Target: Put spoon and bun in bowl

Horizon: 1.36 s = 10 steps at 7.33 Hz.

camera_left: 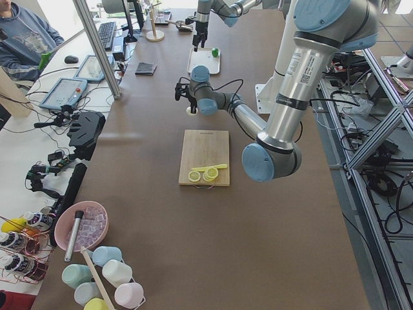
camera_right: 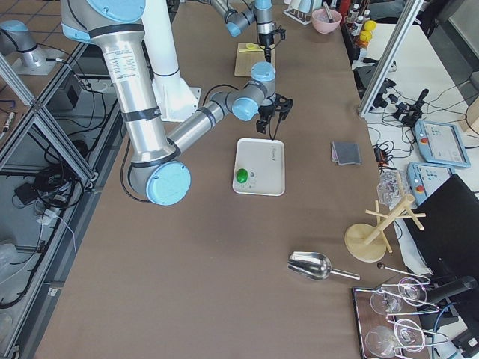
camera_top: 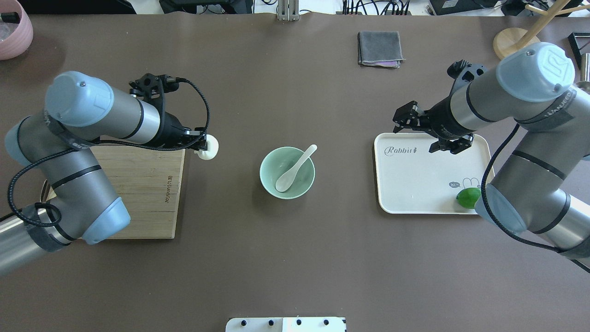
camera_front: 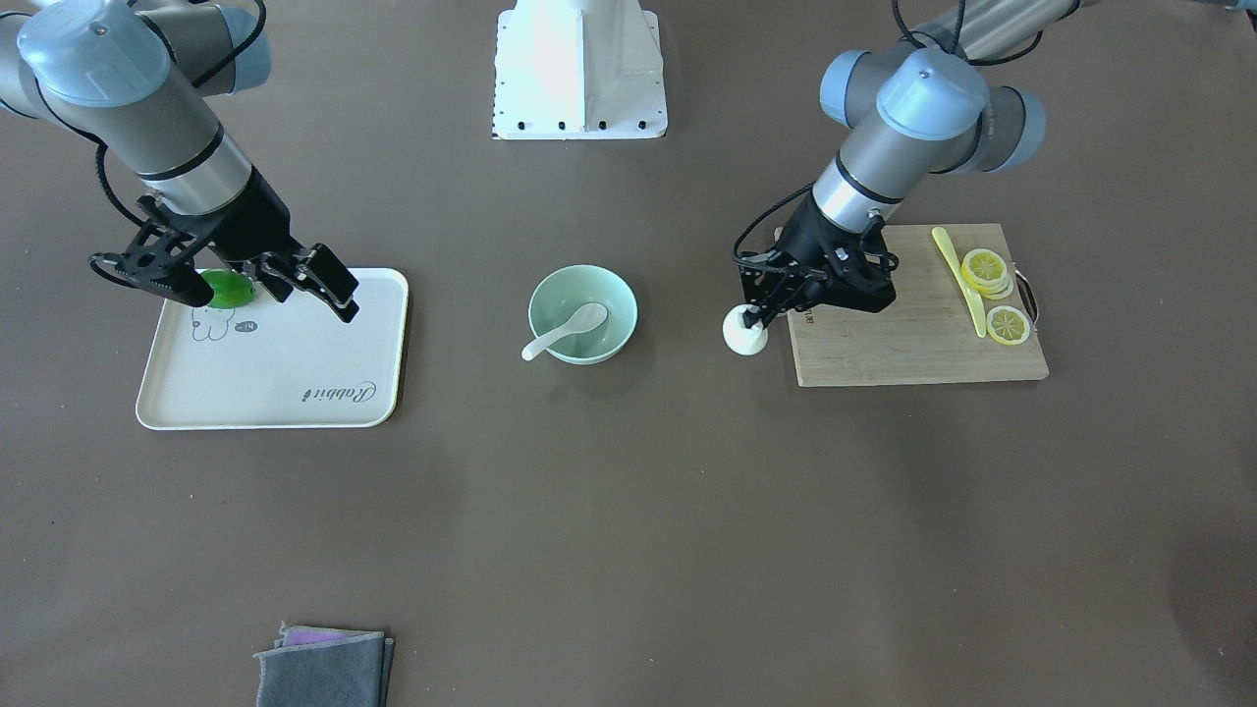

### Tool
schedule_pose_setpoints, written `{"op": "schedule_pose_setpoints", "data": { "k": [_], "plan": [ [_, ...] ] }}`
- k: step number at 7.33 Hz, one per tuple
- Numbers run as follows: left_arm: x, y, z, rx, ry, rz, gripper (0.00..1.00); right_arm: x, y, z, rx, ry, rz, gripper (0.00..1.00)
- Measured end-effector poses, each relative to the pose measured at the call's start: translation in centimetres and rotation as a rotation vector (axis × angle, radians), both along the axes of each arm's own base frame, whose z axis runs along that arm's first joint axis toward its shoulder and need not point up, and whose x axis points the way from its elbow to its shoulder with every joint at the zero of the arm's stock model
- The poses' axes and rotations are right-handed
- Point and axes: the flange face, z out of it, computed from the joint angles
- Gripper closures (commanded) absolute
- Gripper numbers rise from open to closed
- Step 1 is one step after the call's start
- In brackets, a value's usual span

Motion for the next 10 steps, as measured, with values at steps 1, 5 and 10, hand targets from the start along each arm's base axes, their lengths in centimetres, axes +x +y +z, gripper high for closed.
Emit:
{"op": "schedule_pose_setpoints", "data": {
  "k": [1, 5, 10],
  "plan": [
    [2.0, 0.9, -4.2, -0.02, 0.058, -0.005, 0.94, 1.5, 0.0, 1.4, 0.013, 0.019, -0.008, 0.0],
    [7.2, 4.8, -9.1, -0.011, 0.095, -0.025, 0.01, 4.4, 0.4, 3.3, 0.022, 0.044, -0.006, 0.0],
    [-8.6, -1.0, 4.0, 0.06, -0.034, 0.085, 0.01, 17.0, 0.1, 10.7, 0.104, 0.074, -0.112, 0.0]
  ]
}}
